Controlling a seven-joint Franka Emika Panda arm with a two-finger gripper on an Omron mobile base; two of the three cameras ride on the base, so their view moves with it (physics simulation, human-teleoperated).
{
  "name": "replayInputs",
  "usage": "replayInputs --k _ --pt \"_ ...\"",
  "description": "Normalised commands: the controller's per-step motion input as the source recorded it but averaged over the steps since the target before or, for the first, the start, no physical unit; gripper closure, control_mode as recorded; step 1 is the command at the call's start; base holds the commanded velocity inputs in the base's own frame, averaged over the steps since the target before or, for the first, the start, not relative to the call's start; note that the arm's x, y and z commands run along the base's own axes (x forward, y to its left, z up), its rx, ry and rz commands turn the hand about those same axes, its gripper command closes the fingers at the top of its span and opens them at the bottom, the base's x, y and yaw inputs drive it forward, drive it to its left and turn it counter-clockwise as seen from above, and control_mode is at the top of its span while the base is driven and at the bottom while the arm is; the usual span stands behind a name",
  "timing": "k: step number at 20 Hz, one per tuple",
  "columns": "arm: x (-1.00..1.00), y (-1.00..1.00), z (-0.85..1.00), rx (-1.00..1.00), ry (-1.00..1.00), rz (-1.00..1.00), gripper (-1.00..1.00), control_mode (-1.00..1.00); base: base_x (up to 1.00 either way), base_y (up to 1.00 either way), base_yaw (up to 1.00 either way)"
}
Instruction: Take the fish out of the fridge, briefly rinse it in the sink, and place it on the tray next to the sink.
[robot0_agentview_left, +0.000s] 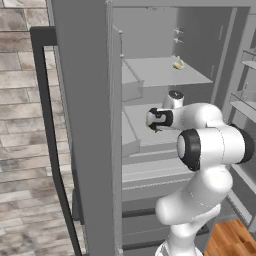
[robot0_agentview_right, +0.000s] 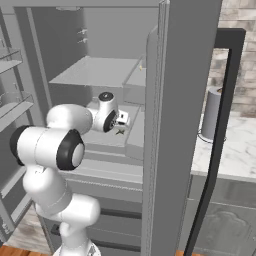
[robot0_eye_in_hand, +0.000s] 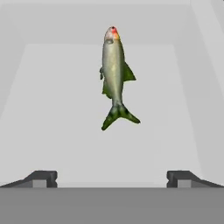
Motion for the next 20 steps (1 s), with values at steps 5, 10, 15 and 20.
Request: replayInputs --k 5,10,15,20 --pt "0.67 0.0 -0.12 0.0 0.0 0.0 -1.0 -1.0 0.0 0.0 0.0" --pt "0.29 0.0 -0.36 0.0 0.0 0.0 -1.0 -1.0 0.0 0.0 0.0" --pt "0.33 0.0 -0.41 0.0 0.0 0.0 -1.0 -1.0 0.0 0.0 0.0" --pt "0.41 0.0 -0.34 0.0 -0.01 0.0 -1.0 -1.0 0.0 0.0 0.0"
